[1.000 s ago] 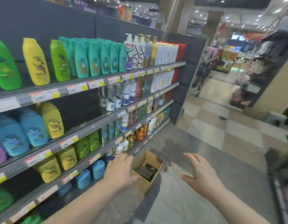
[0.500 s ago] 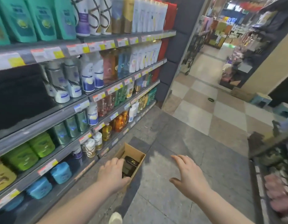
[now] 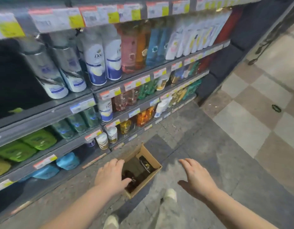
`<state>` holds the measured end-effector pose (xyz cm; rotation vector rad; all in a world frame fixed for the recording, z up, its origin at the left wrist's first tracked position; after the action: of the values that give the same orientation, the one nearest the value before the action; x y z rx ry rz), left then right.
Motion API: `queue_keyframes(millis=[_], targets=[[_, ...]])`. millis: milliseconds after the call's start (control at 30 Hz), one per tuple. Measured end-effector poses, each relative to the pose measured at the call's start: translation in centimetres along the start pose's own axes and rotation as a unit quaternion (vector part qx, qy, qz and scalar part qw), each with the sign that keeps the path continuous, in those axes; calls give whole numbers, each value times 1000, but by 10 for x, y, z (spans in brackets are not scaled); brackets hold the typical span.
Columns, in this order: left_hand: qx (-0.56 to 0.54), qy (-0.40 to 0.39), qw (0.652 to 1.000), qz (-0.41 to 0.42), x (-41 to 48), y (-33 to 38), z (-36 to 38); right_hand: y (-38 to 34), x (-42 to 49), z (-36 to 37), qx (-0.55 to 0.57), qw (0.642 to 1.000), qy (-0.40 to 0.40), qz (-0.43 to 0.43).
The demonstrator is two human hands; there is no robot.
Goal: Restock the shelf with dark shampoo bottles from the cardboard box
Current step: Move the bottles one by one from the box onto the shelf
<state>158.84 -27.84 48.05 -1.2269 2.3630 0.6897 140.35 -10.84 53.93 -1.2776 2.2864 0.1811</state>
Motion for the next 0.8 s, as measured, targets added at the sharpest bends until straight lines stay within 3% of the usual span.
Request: queue_keyframes(millis=[233, 400, 800], targets=[[-76, -4, 983, -165, 57, -8, 61, 29, 152, 46, -47, 982, -113, -141], [-129, -31, 965, -228, 106, -8, 136, 29, 242, 108, -53, 966, -159, -195], [-175, -55, 949, -257, 218, -53, 353, 21, 380, 403, -70, 930, -282, -224]])
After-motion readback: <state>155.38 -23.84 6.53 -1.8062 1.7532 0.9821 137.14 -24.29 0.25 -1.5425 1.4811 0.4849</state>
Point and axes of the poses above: each hand's wrist, its own x-axis towards the middle knuckle, its own z-axis out of the palm, y = z × x, the point moved 8 cm from there along x, towards the middle knuckle, and after that the axes turned 6 degrees about -z, right-handed, at the moved point
